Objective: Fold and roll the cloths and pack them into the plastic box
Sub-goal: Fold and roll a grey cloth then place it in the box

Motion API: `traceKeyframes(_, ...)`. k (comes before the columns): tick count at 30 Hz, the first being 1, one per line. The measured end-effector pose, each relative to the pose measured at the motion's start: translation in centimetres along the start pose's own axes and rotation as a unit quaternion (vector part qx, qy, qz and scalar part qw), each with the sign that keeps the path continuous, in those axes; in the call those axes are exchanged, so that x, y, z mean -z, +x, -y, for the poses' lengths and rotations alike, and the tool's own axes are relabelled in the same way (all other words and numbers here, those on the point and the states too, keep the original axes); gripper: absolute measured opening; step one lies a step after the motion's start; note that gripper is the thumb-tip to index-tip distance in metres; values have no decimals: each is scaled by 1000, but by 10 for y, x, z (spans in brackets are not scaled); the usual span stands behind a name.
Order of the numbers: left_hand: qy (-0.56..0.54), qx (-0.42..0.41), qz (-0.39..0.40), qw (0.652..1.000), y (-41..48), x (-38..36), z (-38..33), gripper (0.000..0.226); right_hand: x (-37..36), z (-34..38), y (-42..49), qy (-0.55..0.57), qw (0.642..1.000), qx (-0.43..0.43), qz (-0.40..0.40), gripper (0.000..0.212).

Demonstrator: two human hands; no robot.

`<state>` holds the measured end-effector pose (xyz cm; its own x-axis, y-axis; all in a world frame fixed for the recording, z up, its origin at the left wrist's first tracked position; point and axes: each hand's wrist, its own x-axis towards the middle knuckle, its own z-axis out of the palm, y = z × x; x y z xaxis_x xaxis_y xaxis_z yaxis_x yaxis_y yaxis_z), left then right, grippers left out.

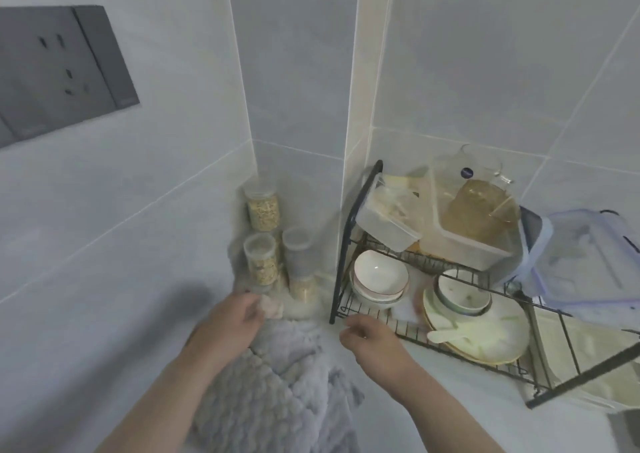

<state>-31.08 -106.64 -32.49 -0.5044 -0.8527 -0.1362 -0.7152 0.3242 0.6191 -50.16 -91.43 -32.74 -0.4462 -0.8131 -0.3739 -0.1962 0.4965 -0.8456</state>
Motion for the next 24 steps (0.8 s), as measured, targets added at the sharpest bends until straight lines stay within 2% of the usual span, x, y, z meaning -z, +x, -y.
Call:
traceKeyframes(3, 136, -36, 50, 989, 33, -17, 30, 28, -26, -2, 36, -53, 998, -14, -6, 21)
traceKeyframes(6, 236, -77, 72, 966, 47, -33, 47, 25, -50, -12, 69, -98, 995, -33, -9, 36)
traceKeyframes(8, 269, -102, 76, 955, 53, -40, 54, 22, -64, -20, 89, -124, 992, -23, 8, 38)
traceKeyframes(11, 246, -145, 57, 957, 58, -46, 63, 21, -81, -25, 114, -170, 985, 25, 36, 42)
traceKeyframes(14, 168, -172, 40, 970, 61, -43, 67, 10, -90, -31, 136, -174, 981, 70, 52, 46)
traceKeyframes(16, 137, -183, 31, 973, 59, -40, 68, 18, -93, -34, 147, -177, 977, 89, 73, 44)
traceKeyframes(18, 127, -184, 33, 974, 53, -37, 69, 26, -92, -35, 149, -207, 967, 124, 85, 34)
traceKeyframes(22, 162, -163, 54, 972, 37, -35, 74, 15, -86, -35, 132, -224, 954, 196, 49, 7)
traceKeyframes(24, 139, -139, 88, 976, 33, -35, 75, 17, -84, -34, 120, -220, 948, 227, 29, 7)
